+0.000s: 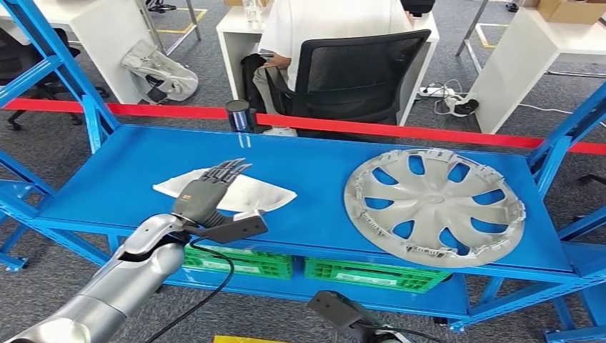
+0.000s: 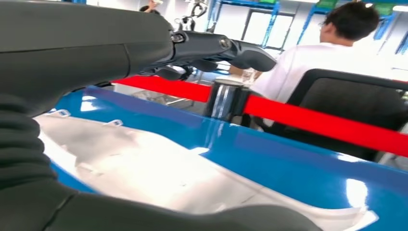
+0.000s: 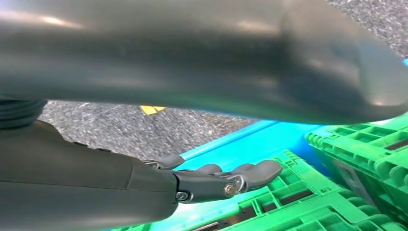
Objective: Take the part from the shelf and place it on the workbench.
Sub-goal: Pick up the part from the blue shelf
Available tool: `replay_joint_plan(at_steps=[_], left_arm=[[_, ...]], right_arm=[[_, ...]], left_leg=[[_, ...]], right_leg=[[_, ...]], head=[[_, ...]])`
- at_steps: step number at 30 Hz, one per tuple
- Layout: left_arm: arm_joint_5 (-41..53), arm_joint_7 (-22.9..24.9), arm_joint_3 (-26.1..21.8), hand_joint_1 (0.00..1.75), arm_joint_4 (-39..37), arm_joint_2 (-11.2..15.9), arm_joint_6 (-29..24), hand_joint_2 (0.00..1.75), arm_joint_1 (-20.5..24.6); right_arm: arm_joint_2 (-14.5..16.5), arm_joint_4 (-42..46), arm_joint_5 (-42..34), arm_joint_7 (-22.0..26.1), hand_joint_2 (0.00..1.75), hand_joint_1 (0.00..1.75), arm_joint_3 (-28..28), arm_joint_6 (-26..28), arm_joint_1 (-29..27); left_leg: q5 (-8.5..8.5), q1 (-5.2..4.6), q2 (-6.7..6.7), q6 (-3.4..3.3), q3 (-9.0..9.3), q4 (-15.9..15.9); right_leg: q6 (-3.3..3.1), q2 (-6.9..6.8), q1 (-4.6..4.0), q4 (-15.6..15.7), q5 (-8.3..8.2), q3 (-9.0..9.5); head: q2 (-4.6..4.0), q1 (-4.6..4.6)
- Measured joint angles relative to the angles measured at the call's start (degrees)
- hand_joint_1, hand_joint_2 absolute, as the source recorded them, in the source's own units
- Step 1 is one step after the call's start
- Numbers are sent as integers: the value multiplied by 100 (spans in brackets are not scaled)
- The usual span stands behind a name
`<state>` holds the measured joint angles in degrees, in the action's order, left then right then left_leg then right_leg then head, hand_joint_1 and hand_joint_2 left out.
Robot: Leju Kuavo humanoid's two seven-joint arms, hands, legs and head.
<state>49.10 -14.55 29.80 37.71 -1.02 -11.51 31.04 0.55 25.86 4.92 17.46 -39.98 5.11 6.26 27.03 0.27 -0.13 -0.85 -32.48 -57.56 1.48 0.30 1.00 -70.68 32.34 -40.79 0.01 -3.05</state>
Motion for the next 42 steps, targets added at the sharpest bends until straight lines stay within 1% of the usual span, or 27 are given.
replay_joint_plan(at_steps=[1, 2, 3, 5, 6, 7, 11, 13, 15, 16, 17, 18, 19, 20, 22, 23, 26, 27, 29, 31, 32, 33, 34, 36, 37, 38, 42], left_arm=[[24, 18, 1, 0, -17, -4, 3, 131, -2], [52, 36, 1, 0, -36, -7, 6, 175, -3], [81, 54, 2, 0, -50, -12, 11, 175, -3], [137, 79, 2, 0, -67, -36, 33, 175, 1], [167, 97, 4, 0, -72, -50, 45, 175, 6], [195, 112, 7, 0, -79, -63, 53, 175, 10], [261, 135, 45, 0, -120, -102, 79, 175, 19], [269, 135, 71, 0, -143, -113, 99, 175, 30], [270, 135, 98, 0, -185, -124, 119, 175, 28], [270, 135, 110, 0, -212, -128, 129, 175, 19], [270, 135, 117, 0, -238, -131, 140, 175, 10], [270, 135, 124, 0, -258, -133, 147, 175, 6], [270, 136, 131, 0, -270, -136, 151, 175, 8], [270, 135, 137, 0, -277, -139, 152, 175, 13], [270, 135, 149, 0, -285, -153, 156, 175, 29], [269, 134, 154, 0, -292, -160, 164, 175, 34], [261, 150, 162, 0, -326, -185, 208, 175, 38], [253, 164, 164, 0, -337, -198, 219, 175, 44], [237, 205, 168, 0, -361, -227, 238, 175, 57], [224, 241, 175, 0, -409, -241, 260, 175, 62], [218, 255, 179, 0, -438, -243, 269, 175, 60], [210, 263, 180, 0, -464, -243, 278, 175, 59], [202, 269, 181, 0, -484, -244, 284, 175, 58], [181, 286, 181, 0, -509, -246, 287, 175, 62], [171, 294, 181, 0, -520, -246, 290, 175, 65], [161, 302, 182, 0, -531, -247, 291, 175, 67], [144, 307, 188, 0, -560, -246, 295, 175, 73]], right_arm=[[0, 0, 1, -1, 0, 0, 0, 0, -11], [0, 0, 1, -2, 0, 0, 1, 0, -20], [-1, 0, 2, -2, 0, 0, 2, 1, -26], [-2, 0, 1, -3, 0, 0, 11, 12, -25], [-2, 1, 1, -3, 0, 0, 16, 21, -22], [-1, 2, 1, -5, 0, 0, 21, 31, -22], [-1, 7, -2, -27, 0, 0, 35, 60, -34], [2, 10, -3, -48, 0, 0, 40, 64, -31], [1, 11, -3, -69, 0, 0, 50, 66, -34], [1, 11, -3, -77, 0, 0, 57, 66, -38], [0, 11, -3, -80, 0, 0, 64, 66, -41], [0, 11, -3, -81, 0, 0, 70, 66, -42], [0, 11, -3, -82, 0, 0, 75, 67, -42], [1, 11, -3, -83, 0, 0, 78, 67, -41], [1, 13, -4, -83, 0, 0, 83, 74, -39], [1, 13, -5, -84, 0, 0, 86, 79, -40], [0, 14, -20, -90, 0, 0, 96, 108, -55], [-1, 15, -28, -91, 0, 0, 105, 126, -61], [-3, 17, -43, -94, 0, 0, 125, 163, -75], [-6, 17, -50, -99, 0, 0, 138, 184, -108], [-9, 17, -50, -102, 0, 0, 143, 188, -129], [-11, 17, -50, -105, 0, 0, 149, 191, -147], [-14, 19, -50, -109, 0, 0, 157, 193, -156], [-19, 33, -46, -117, 0, 0, 170, 198, -156], [-21, 45, -41, -123, 0, 0, 173, 199, -153], [-22, 56, -35, -134, 0, 0, 174, 199, -152], [-21, 72, -15, -178, 0, 0, 175, 196, -154]], left_leg=[[3, -7, 4, -5, -1, -4], [6, -12, 5, -8, -1, -9], [12, -14, 5, -6, 0, -18], [36, -12, 1, 16, 3, -46], [53, -22, -3, 41, -3, -68], [66, -30, -7, 69, -9, -81], [97, -34, -13, 210, -16, -87], [300, -19, -12, 281, -165, -411], [647, -5, -11, 334, -524, -1148], [762, 1, -11, 349, -701, -1490], [775, 5, -11, 353, -804, -1670], [678, 8, -11, 349, -803, -1629], [487, 9, -11, 337, -691, -1363], [264, 10, -11, 317, -504, -951], [7, -9, -14, 262, -173, -249], [-20, -22, -17, 231, -102, -93], [-43, -31, -24, 115, -82, -25], [-62, -24, -23, 69, -74, -1], [-87, -12, -13, -1, -64, 32], [-84, -20, -5, -24, -71, 28], [-82, -24, -2, -27, -72, 24], [-79, -26, -2, -26, -73, 17], [-75, -24, -3, -20, -72, 7], [-50, -30, -7, 16, -77, -31], [-34, -40, -12, 44, -86, -54], [-22, -50, -17, 76, -93, -67], [28, -43, -19, 212, -109, -105]], right_leg=[[7, 0, -1, -293, 95, -142], [7, 0, -2, -411, 90, -202], [3, -2, -2, -292, -25, -146], [-22, -11, 0, 436, -376, 219], [-43, -15, -7, 786, -498, 391], [-70, -17, -12, 1012, -553, 499], [-200, 0, -27, 1125, -567, 538], [-254, -1, -5, 1157, -581, 557], [-279, -4, 0, 1160, -576, 562], [-284, -4, 0, 1157, -572, 562], [-286, -2, 0, 1154, -569, 563], [-285, 2, 0, 1152, -566, 566], [-279, 7, 0, 1149, -562, 574], [-269, 11, 0, 1147, -556, 584], [-223, 15, -16, 1145, -545, 594], [-192, 15, -22, 1151, -547, 594], [-83, 10, -18, 1180, -559, 605], [-52, 6, -14, 1114, -503, 580], [-9, -1, -11, 624, -207, 364], [15, -3, -14, -144, 141, 0], [21, -3, -14, -384, 200, -119], [22, -4, -12, -413, 149, -137], [20, -5, -9, -205, -5, -37], [0, -11, -6, 584, -365, 359], [-28, -10, -6, 899, -470, 513], [-61, -9, -11, 1077, -505, 596], [-214, -1, -20, 1150, -520, 616]], head=[[-1, 1], [-1, 1], [0, 1], [1, 1], [1, 1], [1, 0], [0, -1], [-1, -7], [-1, -13], [-1, -13], [-1, -13], [-1, -13], [-1, -13], [-1, -13], [0, -13], [1, -13], [0, -12], [1, -11], [0, -10], [0, -10], [0, -10], [0, -9], [0, -9], [0, -10], [0, -10], [-1, -11], [-1, -13]])
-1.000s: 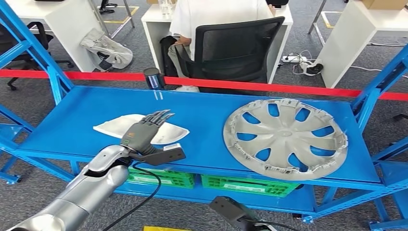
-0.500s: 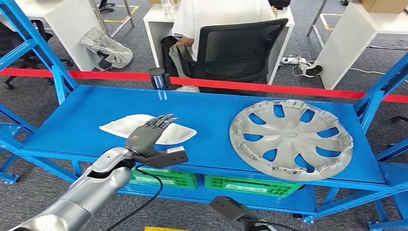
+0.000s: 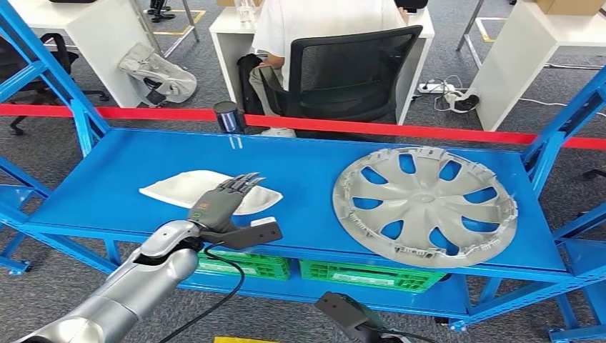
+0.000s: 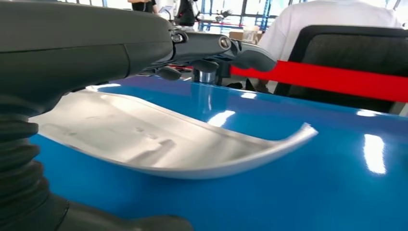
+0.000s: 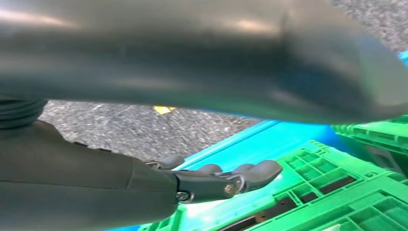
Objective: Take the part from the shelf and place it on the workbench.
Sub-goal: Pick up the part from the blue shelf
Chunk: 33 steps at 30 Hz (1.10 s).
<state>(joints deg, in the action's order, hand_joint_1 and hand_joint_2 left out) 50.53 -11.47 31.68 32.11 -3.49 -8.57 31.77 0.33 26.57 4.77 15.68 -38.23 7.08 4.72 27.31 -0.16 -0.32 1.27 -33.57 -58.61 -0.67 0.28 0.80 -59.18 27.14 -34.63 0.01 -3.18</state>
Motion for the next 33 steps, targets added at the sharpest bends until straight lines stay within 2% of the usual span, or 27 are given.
replay_joint_plan(at_steps=[2, 4, 5, 6, 7, 9, 10, 11, 14, 16, 17, 19, 20, 21, 22, 23, 24, 26, 27, 30, 31, 33], left_arm=[[-1, 1, 2, 0, -13, 1, 2, 175, 6], [-2, 21, 7, 0, -33, 1, 9, 175, 0], [-1, 34, 8, 0, -47, 1, 14, 175, -7], [-1, 49, 10, 0, -61, 1, 19, 175, -13], [0, 58, 10, 0, -71, -2, 28, 175, -14], [-1, 81, 11, 0, -80, -13, 45, 175, -3], [-3, 97, 13, 0, -81, -21, 54, 175, 6], [-7, 113, 14, 0, -85, -28, 58, 175, 13], [-22, 155, 15, 0, -106, -39, 71, 175, 19], [-35, 165, 15, 0, -112, -43, 80, 175, 23], [-42, 166, 15, 0, -114, -46, 89, 175, 26], [-53, 173, 15, 0, -134, -47, 108, 175, 26], [-58, 186, 15, 2, -150, -47, 116, 175, 24], [-63, 208, 15, 5, -169, -47, 120, 175, 23], [-67, 232, 15, 7, -186, -47, 122, 175, 23], [-69, 255, 15, 10, -198, -48, 123, 175, 24], [-72, 273, 15, 10, -207, -48, 125, 175, 28], [-76, 294, 14, 10, -220, -48, 131, 175, 41], [-76, 299, 14, 10, -228, -48, 136, 175, 46], [-76, 305, 15, 10, -251, -48, 142, 175, 53], [-76, 305, 15, 10, -255, -48, 142, 175, 57], [-76, 306, 15, 14, -264, -47, 142, 175, 63]], right_arm=[[2, 15, 3, -3, 0, 0, 1, -3, 5], [1, 24, 4, -9, 0, 0, 3, -3, 4], [-1, 25, 4, -13, 0, 0, 5, -1, 0], [-2, 25, 4, -17, 0, 0, 9, 3, -5], [-3, 25, 4, -20, 0, 0, 17, 7, -8], [-3, 32, 5, -22, 0, 0, 40, 16, -10], [-3, 38, 8, -25, 0, 0, 54, 22, -9], [-5, 47, 11, -31, 0, 0, 67, 28, -12], [-12, 84, 31, -59, 0, 0, 93, 39, -42], [-22, 111, 39, -80, 0, 0, 101, 43, -58], [-28, 123, 42, -91, 0, 0, 104, 46, -61], [-41, 138, 46, -103, 0, 0, 107, 50, -73], [-46, 138, 48, -106, 0, 0, 108, 51, -84], [-52, 139, 50, -108, 0, 0, 110, 51, -93], [-57, 140, 51, -108, 0, 0, 115, 51, -99], [-64, 148, 52, -108, 0, 0, 125, 55, -101], [-72, 159, 52, -108, 0, 0, 135, 61, -99], [-79, 185, 52, -108, 0, 0, 154, 73, -91], [-80, 196, 52, -108, 0, 0, 162, 75, -90], [-84, 223, 50, -108, 0, 0, 188, 75, -95], [-84, 228, 50, -108, 0, 0, 196, 75, -94], [-84, 235, 51, -108, 0, 0, 209, 75, -94]], left_leg=[[259, 16, 3, 64, -188, -423], [628, 30, 4, 108, -555, -1211], [722, 34, 4, 118, -703, -1514], [702, 36, 4, 118, -763, -1622], [562, 36, 4, 109, -703, -1477], [154, 35, 4, 69, -331, -684], [17, 24, 3, 42, -151, -304], [-46, 14, 1, 13, -39, -61], [-66, -2, -7, -89, 7, 74], [-102, 16, -4, -171, 29, 120], [-114, 26, 1, -205, 40, 138], [-112, 21, 10, -236, 37, 136], [-108, 18, 12, -241, 36, 133], [-105, 16, 12, -243, 35, 127], [-100, 16, 10, -241, 36, 119], [-92, 18, 7, -234, 37, 106], [-77, 19, 4, -216, 37, 85], [-40, -1, -5, -157, 23, 35], [-30, -11, -9, -122, 19, 26], [-10, -4, -10, -18, 19, 24], [60, 4, -7, 20, -21, -69], [372, 21, -2, 84, -261, -606]], right_leg=[[-49, -4, 21, 17, -10, 10], [-69, -6, 21, 15, -5, 10], [-73, -6, 21, 12, -1, 11], [-74, -4, 20, 8, 2, 12], [-70, 0, 21, 4, 6, 17], [-50, 8, 19, -1, 19, 32], [-28, 12, 11, -4, 25, 33], [-1, 13, 5, -1, 26, 32], [106, 11, 4, 36, 10, 35], [166, 5, 7, -92, 113, -18], [188, 2, 6, -331, 257, -126], [216, -1, 6, -1078, 615, -483], [226, -1, 6, -1412, 727, -652], [231, -1, 7, -1560, 726, -736], [232, -2, 9, -1492, 622, -716], [229, -3, 13, -1211, 435, -586], [223, -7, 18, -792, 241, -386], [175, -6, 11, -165, 27, -85], [138, -2, 3, -37, 11, -27], [21, 8, -3, -18, 0, -25], [-12, 7, 5, -7, -8, -19], [-54, 1, 20, 7, -14, -9]], head=[[1, -5], [0, -8], [0, -8], [0, -8], [0, -8], [0, -8], [1, -8], [1, -8], [-1, -7], [-1, -5], [0, -4], [1, -3], [1, -3], [1, -3], [2, -3], [2, -3], [1, -3], [0, -4], [0, -5], [0, -5], [-1, -8], [-1, -14]])
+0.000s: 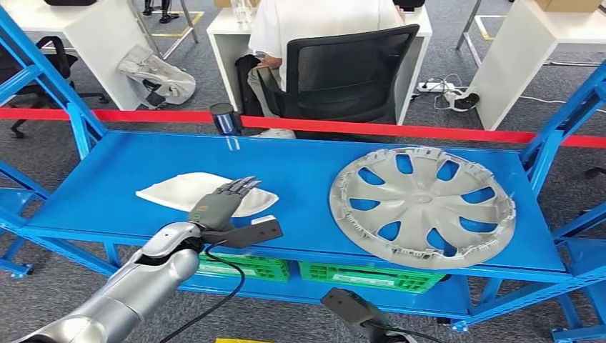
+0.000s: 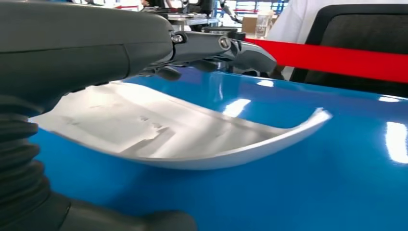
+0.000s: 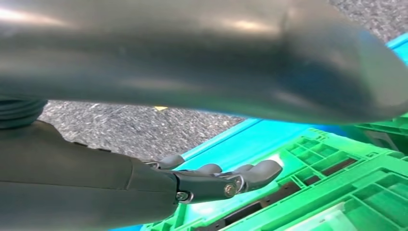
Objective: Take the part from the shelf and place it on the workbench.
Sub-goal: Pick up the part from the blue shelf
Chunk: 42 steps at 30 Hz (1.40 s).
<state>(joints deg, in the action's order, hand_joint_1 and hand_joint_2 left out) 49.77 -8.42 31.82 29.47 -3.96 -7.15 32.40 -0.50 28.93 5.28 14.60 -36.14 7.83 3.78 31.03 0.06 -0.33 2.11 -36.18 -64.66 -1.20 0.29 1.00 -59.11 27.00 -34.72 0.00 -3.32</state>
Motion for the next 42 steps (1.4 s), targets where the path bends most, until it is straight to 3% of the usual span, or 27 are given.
replay_joint_plan(at_steps=[2, 3, 4, 6, 7, 8, 10, 12, 14, 17, 18, 19, 20, 21, 22, 24, 25, 26, 29, 32, 33, 34, 35, 36, 38, 40, 42], left_arm=[[0, 0, 0, 28, -25, 2, 3, 175, -5], [0, 0, 0, 48, -39, 3, 4, 175, -10], [0, 0, 0, 79, -51, 5, 6, 175, -12], [0, 0, -1, 137, -60, 7, 7, 175, -3], [0, 0, -2, 155, -61, 6, 7, 175, 7], [-1, 0, -2, 161, -62, 4, 7, 175, 18], [-5, 1, -3, 170, -69, 1, 7, 175, 34], [-27, 7, -8, 175, -86, 1, -3, 175, 37], [-66, 13, -17, 175, -104, 1, -30, 175, 41], [-132, 14, -49, 175, -163, 7, -101, 175, 34], [-152, 15, -68, 175, -188, 11, -130, 175, 27], [-177, 15, -94, 175, -209, 22, -165, 175, 23], [-201, 18, -125, 171, -226, 37, -203, 175, 20], [-219, 26, -159, 143, -237, 55, -236, 175, 20], [-233, 34, -198, 104, -246, 76, -267, 175, 25], [-243, 50, -269, 108, -264, 120, -297, 175, 30], [-245, 47, -295, 136, -276, 142, -304, 175, 29], [-246, 38, -319, 175, -287, 164, -306, 175, 24], [-223, -16, -372, 175, -301, 219, -275, 175, 20], [-186, -50, -390, 175, -315, 238, -250, 175, 4], [-173, -53, -391, 175, -320, 238, -250, 175, -7], [-163, -59, -392, 175, -323, 238, -255, 175, -17], [-161, -72, -393, 175, -323, 238, -264, 175, -21], [-182, -103, -397, 175, -317, 238, -274, 175, -20], [-299, -231, -427, 175, -286, 236, -272, 175, -11], [-517, -431, -501, 175, -221, 226, -215, 175, -4], [-724, -604, -587, 175, -139, 216, -130, 175, -2]], right_arm=[[0, 1, -1, 0, 0, 0, 12, 0, -6], [0, 1, -1, 0, 0, 0, 16, 0, -10], [0, 4, -2, 0, 0, 0, 20, 0, -13], [0, 22, -10, 0, 0, 0, 30, 9, -16], [0, 33, -19, 0, 0, 0, 34, 17, -16], [-1, 42, -31, 0, 0, 0, 42, 30, -17], [-3, 56, -51, -4, 0, 0, 60, 52, -33], [-15, 98, -71, -14, 0, 0, 93, 93, -72], [-37, 155, -97, -24, 0, 0, 138, 153, -101], [-81, 214, -127, -54, 0, 0, 203, 227, -155], [-100, 236, -133, -70, 0, 0, 219, 242, -187], [-119, 268, -136, -86, 0, 0, 236, 252, -220], [-138, 302, -136, -101, 0, 0, 255, 258, -244], [-156, 333, -133, -110, 0, 0, 273, 263, -256], [-171, 362, -128, -116, 0, 0, 290, 264, -259], [-185, 399, -114, -119, 0, 0, 307, 251, -254], [-186, 408, -108, -118, 0, 0, 309, 239, -252], [-186, 415, -102, -116, 0, 0, 310, 222, -251], [-180, 416, -87, -77, 0, 0, 310, 178, -231], [-173, 414, -109, -10, 0, 0, 309, 179, -208], [-172, 414, -121, -2, 0, 0, 309, 188, -209], [-172, 414, -130, -5, 0, 0, 309, 200, -211], [-173, 415, -137, -13, 0, 0, 310, 211, -213], [-173, 417, -144, -21, 0, 0, 310, 220, -216], [-172, 424, -150, -34, 0, 0, 311, 225, -222], [-172, 429, -151, -47, 0, 0, 311, 222, -238], [-171, 431, -148, -63, 0, 0, 310, 211, -257]], left_leg=[[335, 11, 2, 35, -360, -772], [378, 13, 2, 38, -469, -993], [306, 13, 2, 33, -478, -997], [-94, 13, 2, 0, -177, -357], [-260, 8, 1, -24, 29, 61], [-370, -2, -1, -53, 188, 392], [-397, -25, -9, -108, 296, 643], [-432, -21, -16, -183, 296, 685], [-467, 0, -10, -264, 309, 731], [-475, 4, 7, -318, 308, 739], [-473, 2, 8, -321, 308, 735], [-471, 2, 6, -321, 308, 730], [-467, 4, 5, -316, 311, 723], [-459, 8, 4, -304, 314, 710], [-444, 6, 3, -281, 312, 689], [-410, -12, -1, -216, 300, 645], [-403, -22, -4, -180, 295, 639], [-405, -25, -6, -146, 295, 643], [-294, -4, -2, -46, 228, 495], [224, 12, 4, 28, -223, -492], [336, 15, 4, 37, -378, -820], [346, 14, 3, 34, -453, -978], [246, 13, 3, 21, -422, -912], [62, 11, 3, -3, -285, -633], [-289, -11, 3, -76, 114, 177], [-400, -46, 4, -131, 319, 625], [-407, -61, 3, -178, 330, 690]], right_leg=[[-15, -4, 0, -3, 5, 0], [-18, -4, 0, -5, 7, 1], [-18, -2, 0, -8, 9, 3], [-8, 5, 0, -13, 17, 17], [7, 8, -4, -13, 21, 23], [33, 10, -10, -15, 23, 23], [97, 10, -17, -2, 11, 15], [168, 5, -15, 12, 6, 18], [224, -1, -14, -191, 156, -72], [263, -3, -13, -1211, 661, -553], [269, -3, -13, -1490, 743, -688], [272, -3, -11, -1578, 720, -734], [271, -4, -8, -1459, 598, -678], [269, -5, -2, -1124, 402, -510], [265, -7, 4, -711, 235, -303], [217, 0, 2, -136, 57, -15], [181, 5, -7, -50, 60, 23], [136, 10, -19, -50, 55, 16], [29, -1, -6, -35, 31, 16], [-23, -11, 1, -29, 28, 17], [-25, -12, -1, -29, 30, 16], [-27, -11, -2, -30, 31, 19], [-27, -8, -3, -30, 32, 24], [-26, -4, -4, -30, 33, 32], [-8, 1, -14, -35, 39, 43], [48, -2, -18, -31, 37, 40], [126, -8, -14, 2, 18, 46]], head=[[1, -2], [2, -2], [2, -2], [2, -2], [2, -2], [2, -2], [1, -1], [1, 1], [2, 2], [2, 5], [1, 5], [0, 7], [0, 7], [1, 7], [1, 7], [1, 5], [1, 5], [0, 5], [0, 1], [1, -13], [0, -14], [1, -14], [1, -14], [0, -14], [0, -13], [1, -13], [1, -13]])
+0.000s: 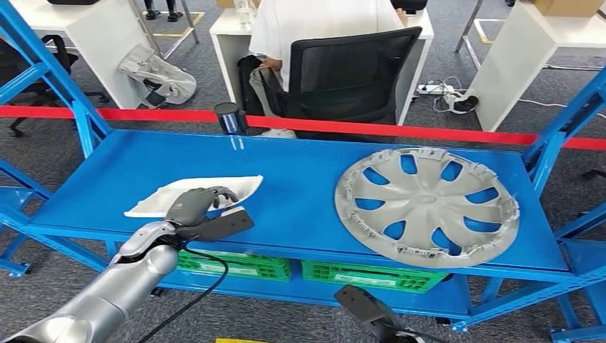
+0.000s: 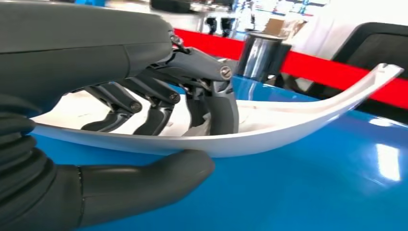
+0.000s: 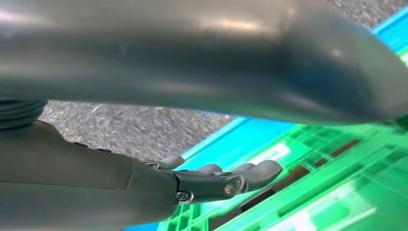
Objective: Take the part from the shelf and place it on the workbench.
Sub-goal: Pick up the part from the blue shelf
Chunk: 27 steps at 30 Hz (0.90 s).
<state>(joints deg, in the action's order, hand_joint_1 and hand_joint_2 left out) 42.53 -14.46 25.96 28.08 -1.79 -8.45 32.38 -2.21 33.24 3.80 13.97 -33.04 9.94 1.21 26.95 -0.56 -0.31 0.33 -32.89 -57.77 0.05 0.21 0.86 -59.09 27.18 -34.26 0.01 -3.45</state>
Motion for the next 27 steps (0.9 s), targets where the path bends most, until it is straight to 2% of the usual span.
replay_joint_plan(at_steps=[2, 3, 6, 7, 8, 9, 11, 12, 13, 16, 18, 19, 21, 22, 23, 24, 26, 27], left_arm=[[-157, -126, -76, 175, 86, -11, 74, 175, 1], [-243, -197, -114, 175, 133, -18, 113, 175, -1], [-530, -446, -219, 175, 282, -28, 240, 175, -41], [-608, -513, -246, 175, 338, -28, 280, 175, -61], [-669, -565, -266, 175, 395, -28, 312, 175, -78], [-718, -610, -277, 175, 460, -28, 332, 175, -95], [-813, -684, -286, 175, 603, -25, 345, 175, -122], [-866, -714, -289, 175, 676, -22, 349, 175, -130], [-912, -734, -292, 175, 743, -20, 353, 175, -135], [-1007, -787, -296, 175, 889, -4, 366, 175, -150], [-1046, -805, -296, 175, 966, 11, 366, 175, -161], [-1058, -807, -296, 175, 997, 17, 357, 175, -169], [-1088, -815, -296, 175, 1041, 22, 319, 175, -210], [-1109, -826, -297, 175, 1059, 26, 290, 175, -243], [-1136, -840, -301, 175, 1081, 31, 257, 175, -276], [-1162, -858, -310, 175, 1106, 35, 224, 175, -299], [-1216, -892, -346, 175, 1173, 43, 169, 175, -313], [-1247, -905, -367, 175, 1208, 44, 154, 175, -314]], right_arm=[[-2, 4, 8, -9, 0, 0, -1, -14, -4], [-3, 5, 16, -10, 0, 0, -1, -25, -2], [-4, 5, 33, -9, 0, 0, -3, -84, -2], [-4, 4, 35, -5, 0, 0, -4, -98, -3], [-4, 3, 37, 1, 0, 0, -5, -103, -3], [-4, 3, 40, 9, 0, 0, -5, -105, -2], [-1, 3, 45, 27, 0, 0, -5, -107, 3], [3, 4, 46, 35, 0, 0, -5, -107, 4], [6, 5, 48, 41, 0, 0, -5, -107, 1], [9, 9, 56, 49, 0, 0, -5, -107, -11], [9, 15, 64, 53, 0, 0, -4, -108, -10], [9, 17, 67, 56, 0, 0, -4, -109, -12], [9, 18, 74, 61, 0, 0, -3, -114, -19], [9, 18, 78, 62, 0, 0, -3, -119, -24], [8, 18, 83, 63, 0, 0, -3, -127, -28], [8, 18, 86, 64, 0, 0, -3, -136, -29], [7, 19, 95, 66, 0, 0, -3, -146, -29], [7, 20, 98, 70, 0, 0, -3, -151, -26]], left_leg=[[-54, 26, 5, -68, 30, 68], [-81, 44, 11, -98, 43, 103], [-99, 54, 25, -131, 30, 112], [-97, 55, 26, -131, 24, 104], [-92, 58, 26, -128, 19, 92], [-83, 64, 23, -119, 17, 74], [-42, 66, 11, -71, 1, 8], [-21, 59, 3, -37, -15, -27], [-6, 49, -4, -2, -31, -51], [-1, 54, -10, 98, -46, -51], [150, 68, -3, 163, -135, -259], [314, 75, 0, 190, -262, -545], [677, 81, 2, 226, -626, -1332], [756, 82, 1, 230, -767, -1617], [719, 82, 1, 223, -810, -1690], [582, 81, 1, 208, -752, -1549], [173, 74, 1, 155, -397, -774], [50, 59, 0, 128, -233, -418]], right_leg=[[57, 1, -1, -69, 61, -27], [78, 2, -5, -256, 184, -111], [117, 2, 3, -1309, 702, -612], [129, 1, 7, -1522, 747, -716], [138, 1, 13, -1531, 683, -721], [145, -1, 22, -1306, 519, -608], [146, -6, 37, -540, 170, -220], [123, -3, 40, -253, 78, -81], [91, 2, 37, -101, 52, -14], [-33, 14, 21, -73, 55, -27], [-96, 11, 38, -60, 41, -24], [-114, 8, 45, -56, 39, -23], [-131, 4, 42, -56, 43, -25], [-134, 5, 39, -57, 46, -25], [-136, 8, 36, -58, 48, -23], [-136, 13, 34, -59, 50, -18], [-124, 20, 31, -59, 59, -1], [-102, 21, 23, -62, 63, 0]], head=[[0, 2], [0, 4], [0, 8], [0, 7], [1, 7], [1, 7], [0, 7], [0, 5], [0, 5], [0, 5], [0, -2], [0, -5], [0, -9], [-1, -9], [0, -9], [0, -9], [0, -9], [-1, -9]])
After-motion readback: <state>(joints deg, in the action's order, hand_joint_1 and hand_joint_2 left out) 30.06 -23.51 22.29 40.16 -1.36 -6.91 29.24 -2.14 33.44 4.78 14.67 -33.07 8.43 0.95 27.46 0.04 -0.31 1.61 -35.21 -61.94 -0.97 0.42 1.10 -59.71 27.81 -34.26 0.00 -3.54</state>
